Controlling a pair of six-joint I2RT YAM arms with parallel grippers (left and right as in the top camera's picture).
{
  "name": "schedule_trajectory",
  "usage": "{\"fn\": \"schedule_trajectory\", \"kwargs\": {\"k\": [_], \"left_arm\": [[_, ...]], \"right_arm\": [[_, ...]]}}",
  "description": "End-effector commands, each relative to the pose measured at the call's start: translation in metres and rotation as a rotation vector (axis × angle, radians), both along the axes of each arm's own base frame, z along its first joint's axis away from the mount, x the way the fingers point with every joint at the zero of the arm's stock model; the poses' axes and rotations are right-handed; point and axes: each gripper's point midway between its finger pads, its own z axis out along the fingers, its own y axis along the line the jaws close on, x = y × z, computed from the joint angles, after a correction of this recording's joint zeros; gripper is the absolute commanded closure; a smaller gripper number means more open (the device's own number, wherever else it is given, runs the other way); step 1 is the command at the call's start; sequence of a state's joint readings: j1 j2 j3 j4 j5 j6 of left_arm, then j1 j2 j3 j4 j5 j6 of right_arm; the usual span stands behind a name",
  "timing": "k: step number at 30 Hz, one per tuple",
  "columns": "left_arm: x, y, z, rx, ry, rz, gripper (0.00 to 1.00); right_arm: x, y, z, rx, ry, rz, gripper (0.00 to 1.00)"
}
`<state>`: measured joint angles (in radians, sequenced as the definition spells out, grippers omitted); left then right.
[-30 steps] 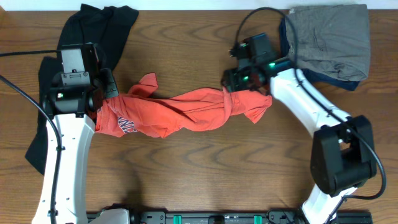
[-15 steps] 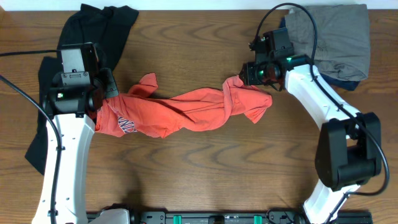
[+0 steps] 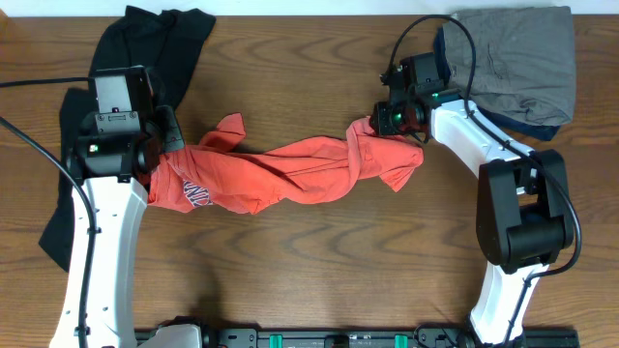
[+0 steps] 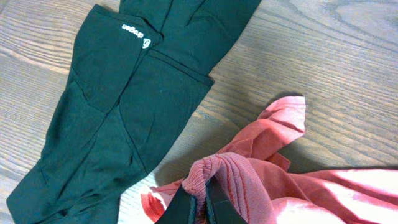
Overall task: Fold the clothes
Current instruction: 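Lift the shirt with both grippers and stretch it wide across the table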
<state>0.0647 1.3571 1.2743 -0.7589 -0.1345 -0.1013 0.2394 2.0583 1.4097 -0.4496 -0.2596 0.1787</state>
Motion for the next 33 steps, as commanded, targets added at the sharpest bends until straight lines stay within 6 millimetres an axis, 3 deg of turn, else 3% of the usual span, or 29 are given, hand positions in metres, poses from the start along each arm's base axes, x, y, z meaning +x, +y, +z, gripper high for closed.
{"fn": "schedule_trajectory", "kwargs": {"k": [1, 3, 6, 9, 14, 18, 25, 33], "left_arm": [[-0.001, 0.002, -0.003, 0.000, 0.006, 0.011, 0.94], [-0.001, 0.002, -0.003, 0.000, 0.006, 0.011, 0.94], [0.000, 0.002, -0.002, 0.001, -0.002, 0.011, 0.94], [0.007, 0.003, 0.004, 0.003, -0.038, 0.012, 0.94], [0.024, 0.004, 0.032, 0.010, -0.142, 0.012, 0.94], [0.035, 0.005, 0.073, 0.016, -0.244, 0.011, 0.94], [0.043, 0.005, 0.146, 0.027, -0.413, 0.012, 0.94], [0.036, 0.005, 0.209, 0.036, -0.555, 0.012, 0.94]], "right_arm": [[0.003, 0.004, 0.003, 0.024, -0.004, 0.003, 0.87], [0.004, 0.004, 0.003, 0.025, -0.007, 0.003, 0.99], [0.009, 0.001, 0.009, 0.029, -0.025, -0.006, 0.99], [0.020, -0.012, 0.032, 0.039, -0.072, -0.034, 0.99], [0.041, -0.047, 0.107, 0.034, -0.208, -0.070, 0.99], [0.045, -0.083, 0.175, 0.019, -0.310, -0.116, 0.99], [0.021, -0.153, 0.266, -0.016, -0.429, -0.234, 0.99], [-0.024, -0.214, 0.337, -0.033, -0.570, -0.363, 0.99]]}}
